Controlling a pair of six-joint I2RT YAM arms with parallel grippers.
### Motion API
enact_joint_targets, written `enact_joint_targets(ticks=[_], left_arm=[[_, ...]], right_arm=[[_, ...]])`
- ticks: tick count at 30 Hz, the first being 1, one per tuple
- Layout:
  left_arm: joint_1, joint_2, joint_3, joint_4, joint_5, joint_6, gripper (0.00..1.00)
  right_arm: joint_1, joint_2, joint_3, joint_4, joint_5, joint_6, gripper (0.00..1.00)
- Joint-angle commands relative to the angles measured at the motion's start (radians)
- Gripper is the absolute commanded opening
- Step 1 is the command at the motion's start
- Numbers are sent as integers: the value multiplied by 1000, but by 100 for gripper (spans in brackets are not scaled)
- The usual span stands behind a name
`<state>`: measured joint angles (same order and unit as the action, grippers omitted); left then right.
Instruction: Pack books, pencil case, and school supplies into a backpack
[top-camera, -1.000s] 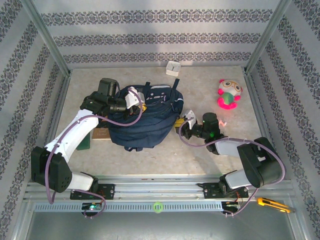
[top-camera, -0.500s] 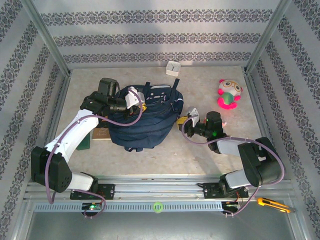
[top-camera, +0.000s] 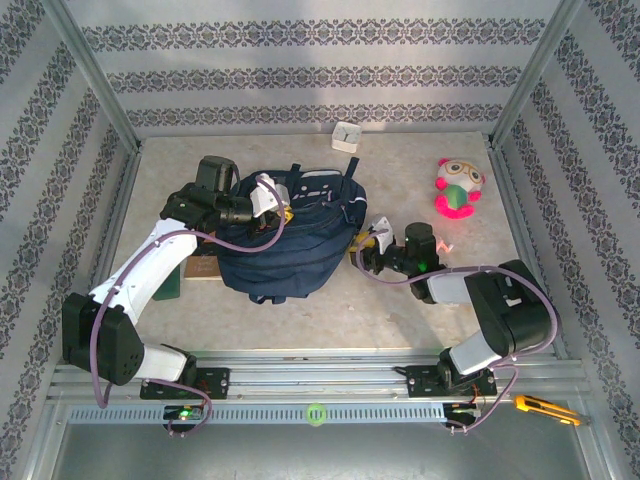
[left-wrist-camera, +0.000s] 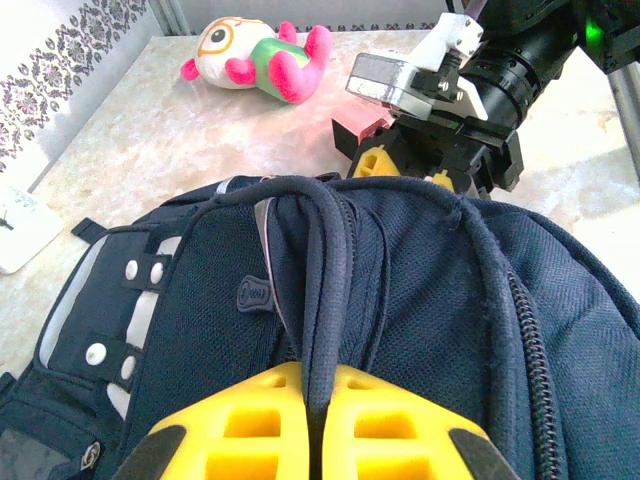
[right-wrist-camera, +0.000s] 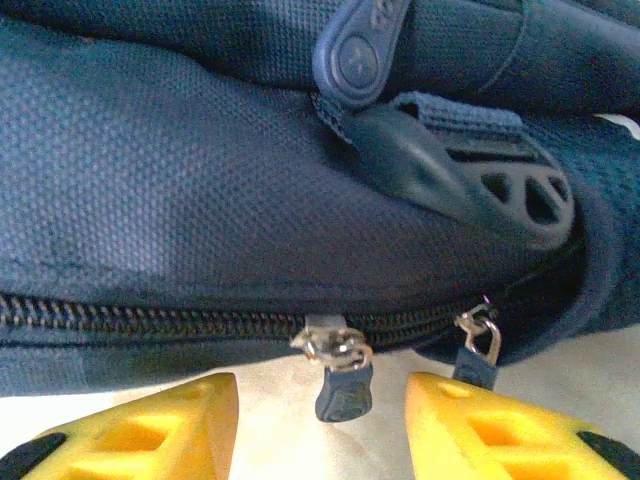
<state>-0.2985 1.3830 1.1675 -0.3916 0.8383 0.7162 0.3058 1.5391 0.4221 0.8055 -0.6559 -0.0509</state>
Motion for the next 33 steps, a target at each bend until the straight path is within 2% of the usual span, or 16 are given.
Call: enact_joint_targets(ticks=[1, 3, 7, 11, 22, 23, 24, 33], left_arm=[[15, -36, 28, 82, 86, 27, 0], [15, -34, 27, 80, 82, 29, 0], [15, -32, 26, 79, 70, 35, 0], [15, -36, 12, 111, 20, 31, 0], [2, -42, -31, 205, -146, -18, 0], [-6, -42, -29, 202, -177, -16, 0], [-31, -45, -35, 210, -255, -12, 0], [-164, -38, -92, 303, -536, -82, 0]], right_arm=[[2, 21, 35, 47, -57, -36, 44], [-5, 23, 41, 57, -95, -38, 38], [-20, 18, 36, 68, -153, -26, 16], [-27, 2, -2, 115, -170, 12, 1], [-26, -54, -45, 118, -217, 123, 0], [-25, -61, -46, 117, -220, 139, 0], [-7, -91, -49, 111, -229, 199, 0], [88, -233, -49, -56, -220, 309, 0]])
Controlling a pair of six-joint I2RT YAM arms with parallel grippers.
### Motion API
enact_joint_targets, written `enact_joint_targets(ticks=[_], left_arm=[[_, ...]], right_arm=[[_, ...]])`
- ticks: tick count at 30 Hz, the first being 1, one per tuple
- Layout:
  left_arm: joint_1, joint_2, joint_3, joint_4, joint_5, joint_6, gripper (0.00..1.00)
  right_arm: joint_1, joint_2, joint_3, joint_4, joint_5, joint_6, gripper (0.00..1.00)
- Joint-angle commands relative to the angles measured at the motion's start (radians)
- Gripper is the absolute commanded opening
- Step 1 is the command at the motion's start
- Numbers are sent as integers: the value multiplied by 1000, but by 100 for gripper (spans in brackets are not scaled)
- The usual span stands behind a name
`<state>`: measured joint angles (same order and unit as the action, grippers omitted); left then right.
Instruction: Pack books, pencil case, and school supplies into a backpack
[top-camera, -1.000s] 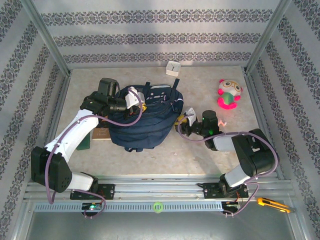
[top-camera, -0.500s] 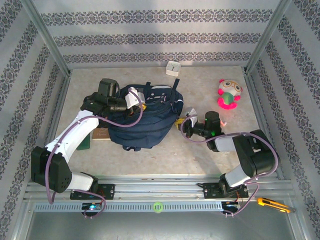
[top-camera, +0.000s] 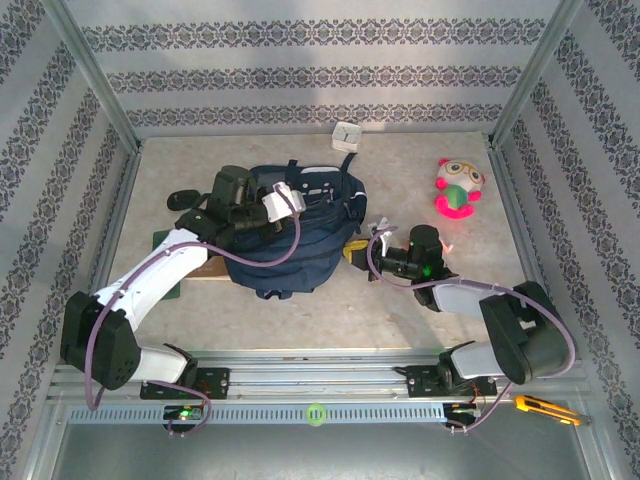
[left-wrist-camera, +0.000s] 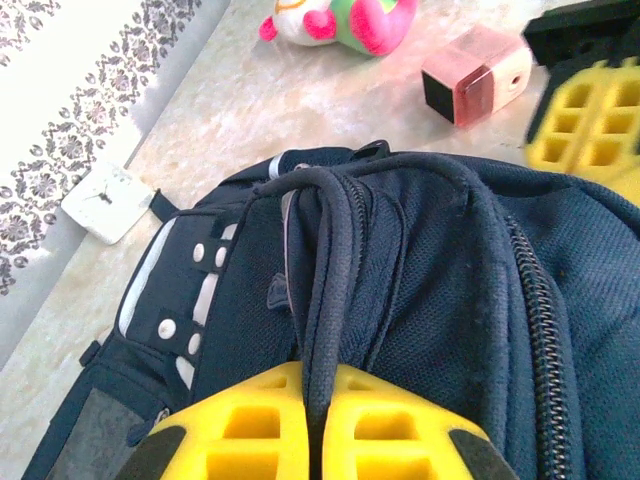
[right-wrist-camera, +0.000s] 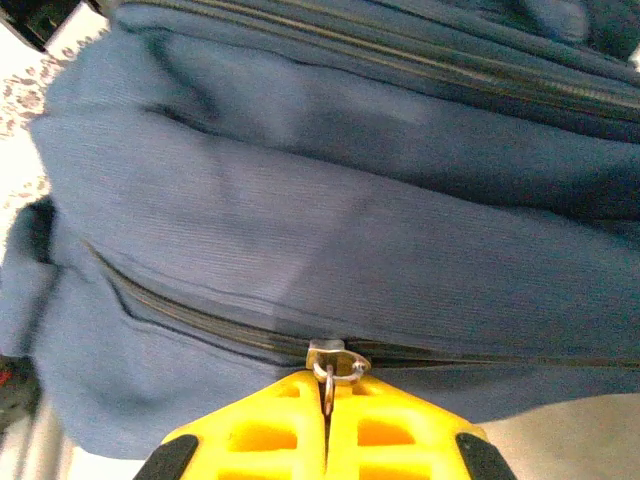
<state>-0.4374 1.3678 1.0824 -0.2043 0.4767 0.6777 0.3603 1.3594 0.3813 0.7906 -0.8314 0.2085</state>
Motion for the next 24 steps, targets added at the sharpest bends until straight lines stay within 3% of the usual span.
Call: enact_joint_targets(ticks=[1, 9, 16, 20, 24], left_arm=[[-40, -21, -8, 126, -200, -61, 0], [-190, 44, -17, 254, -394, -278, 0], [-293, 193, 44, 317, -615, -656, 0], [-351, 288, 101, 347, -710, -722, 0], [-381, 364, 179, 303, -709, -767, 0]], right_arm=[[50, -77, -7, -95, -26, 56, 0], [155, -276, -11, -327, 117, 228, 0], [175, -483, -45, -601, 209, 308, 0], [179, -549, -72, -631, 206, 390, 0], [194, -544, -61, -623, 195, 492, 0]])
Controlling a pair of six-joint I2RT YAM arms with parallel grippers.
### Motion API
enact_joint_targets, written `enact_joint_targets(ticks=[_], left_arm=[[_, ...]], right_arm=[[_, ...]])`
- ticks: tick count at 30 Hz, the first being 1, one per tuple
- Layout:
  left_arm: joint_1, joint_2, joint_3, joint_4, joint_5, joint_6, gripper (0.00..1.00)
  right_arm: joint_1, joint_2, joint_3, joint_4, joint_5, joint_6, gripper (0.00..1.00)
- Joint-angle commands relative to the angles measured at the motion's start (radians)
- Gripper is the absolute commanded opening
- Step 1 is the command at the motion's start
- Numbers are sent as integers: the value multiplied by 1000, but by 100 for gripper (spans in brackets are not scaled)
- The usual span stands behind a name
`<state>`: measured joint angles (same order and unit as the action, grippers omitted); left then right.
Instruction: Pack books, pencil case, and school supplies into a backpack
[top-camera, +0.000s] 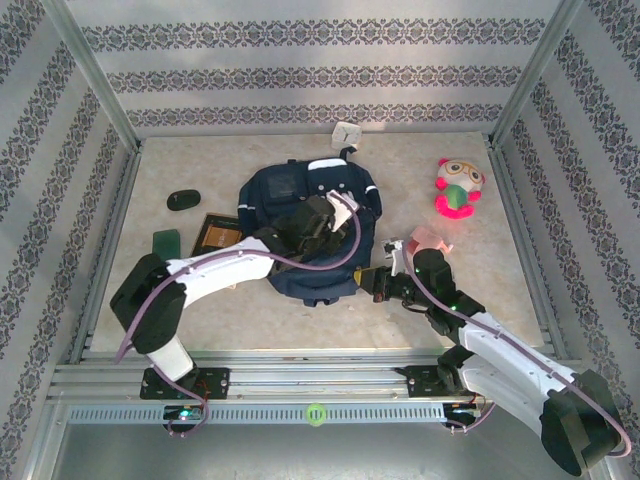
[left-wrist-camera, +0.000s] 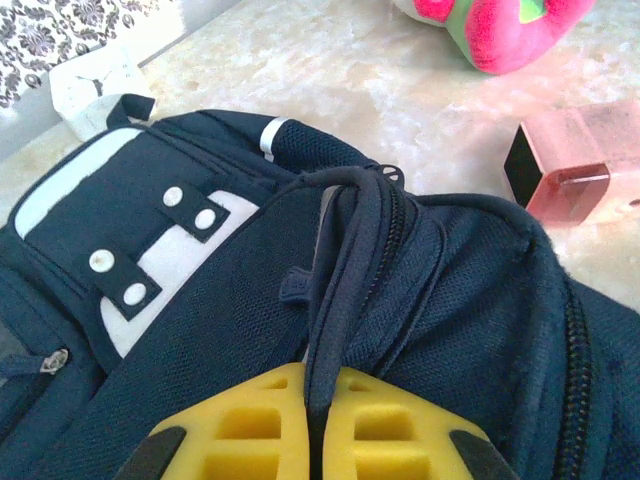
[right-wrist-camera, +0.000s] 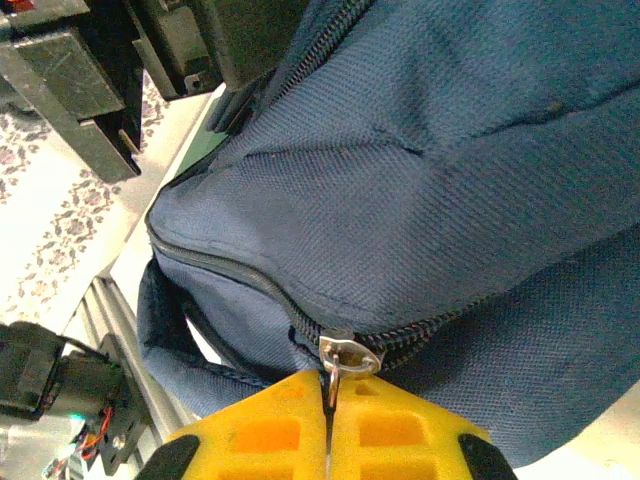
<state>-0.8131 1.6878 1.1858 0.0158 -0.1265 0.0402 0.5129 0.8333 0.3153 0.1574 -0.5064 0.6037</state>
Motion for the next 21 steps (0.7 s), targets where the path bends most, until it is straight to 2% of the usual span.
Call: enact_joint_targets(ticks=[1, 3, 6, 8, 10, 14, 17, 21], left_arm=[[-9, 55, 86, 81, -94, -141, 0], [-9, 62, 88, 90, -62, -144, 6], [-5, 33, 69, 76, 23, -23, 38], [12, -21, 44, 11, 105, 114, 58], [45, -89, 16, -102, 232, 267, 72], [152, -202, -15, -426, 528, 576, 81], [201, -226, -36, -507, 533, 706, 82], [226, -173, -17, -529, 509, 806, 82]], right_arm=[[46, -9, 5, 13, -127, 110, 0], [45, 9, 8, 10, -117, 113, 0], [19, 35, 22, -33, -99, 100, 0], [-32, 53, 22, -45, -129, 108, 0], [-77, 59, 22, -56, -178, 93, 0], [-134, 61, 72, -123, -240, 39, 0], [-150, 70, 88, -160, -279, 2, 0], [-158, 99, 111, -194, -292, -37, 0]])
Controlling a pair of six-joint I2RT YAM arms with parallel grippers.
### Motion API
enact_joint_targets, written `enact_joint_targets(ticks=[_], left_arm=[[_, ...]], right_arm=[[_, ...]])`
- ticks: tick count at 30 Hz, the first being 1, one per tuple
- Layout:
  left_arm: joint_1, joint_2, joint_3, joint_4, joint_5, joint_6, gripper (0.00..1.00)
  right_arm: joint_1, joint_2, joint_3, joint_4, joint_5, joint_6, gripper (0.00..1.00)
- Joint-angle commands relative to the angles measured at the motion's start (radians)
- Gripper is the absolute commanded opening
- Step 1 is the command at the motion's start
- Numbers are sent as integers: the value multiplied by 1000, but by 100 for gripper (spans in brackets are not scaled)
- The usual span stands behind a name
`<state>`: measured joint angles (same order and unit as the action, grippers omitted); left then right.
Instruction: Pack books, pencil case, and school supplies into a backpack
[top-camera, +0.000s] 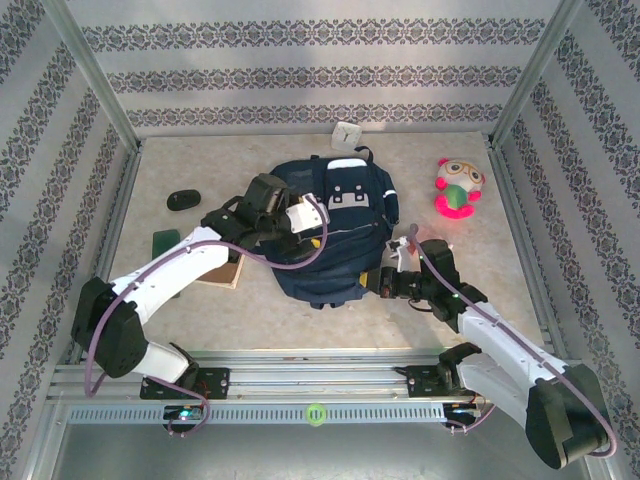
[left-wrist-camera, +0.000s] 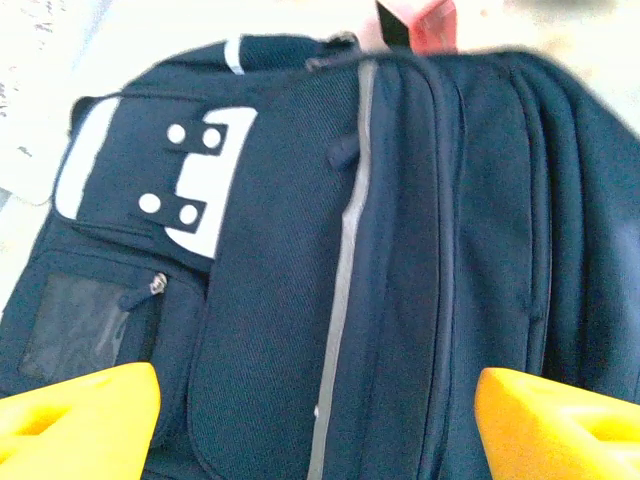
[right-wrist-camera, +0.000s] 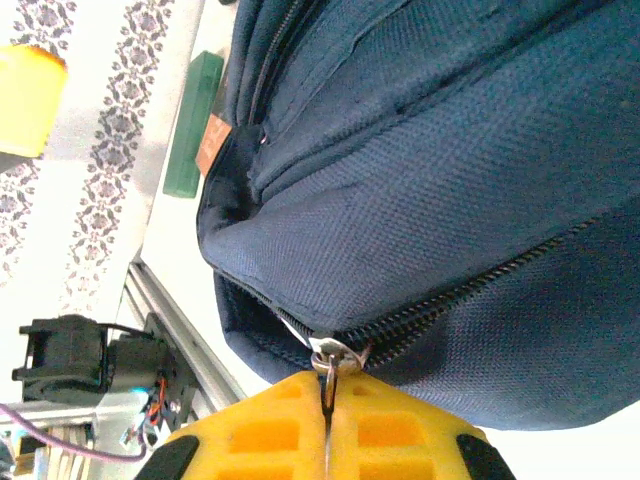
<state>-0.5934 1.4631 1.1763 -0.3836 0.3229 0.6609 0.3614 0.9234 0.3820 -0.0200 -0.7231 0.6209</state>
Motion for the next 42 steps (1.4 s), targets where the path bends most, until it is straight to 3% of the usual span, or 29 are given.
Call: enact_joint_targets(ticks=[1, 6, 9, 12, 13, 15, 17, 22, 29, 34, 42], left_arm=[[7, 79, 5, -130, 57, 197, 82], [7, 193, 29, -46, 96, 184, 87], [7, 242, 6, 90, 20, 151, 82], [7, 254, -8, 197, -64, 92, 30], [6, 239, -13, 211, -72, 73, 17], [0, 191, -13, 207, -59, 22, 0], [-11, 141, -6, 185, -64, -60, 0], [-66, 83, 23, 130, -240, -340, 0], [-102, 110, 119, 20, -491, -732, 0], [-102, 156, 181, 18, -600, -842, 0], [-138, 255, 268, 23, -525, -942, 0]], right_arm=[[-8, 17, 49, -19, -80, -60, 0], [-9, 37, 67, -33, -82, -78, 0], [-10, 31, 72, -41, -77, -86, 0], [-29, 34, 82, -67, -71, -95, 0], [-44, 38, 86, -85, -62, -97, 0], [-76, 47, 98, -121, -45, -98, 0], [-117, 66, 117, -151, -44, -121, 0], [-166, 148, 216, -251, -8, -229, 0], [-149, 151, 285, -297, -122, -258, 0], [-48, 101, 286, -305, -142, -184, 0], [186, 137, 271, -42, -19, 88, 0]])
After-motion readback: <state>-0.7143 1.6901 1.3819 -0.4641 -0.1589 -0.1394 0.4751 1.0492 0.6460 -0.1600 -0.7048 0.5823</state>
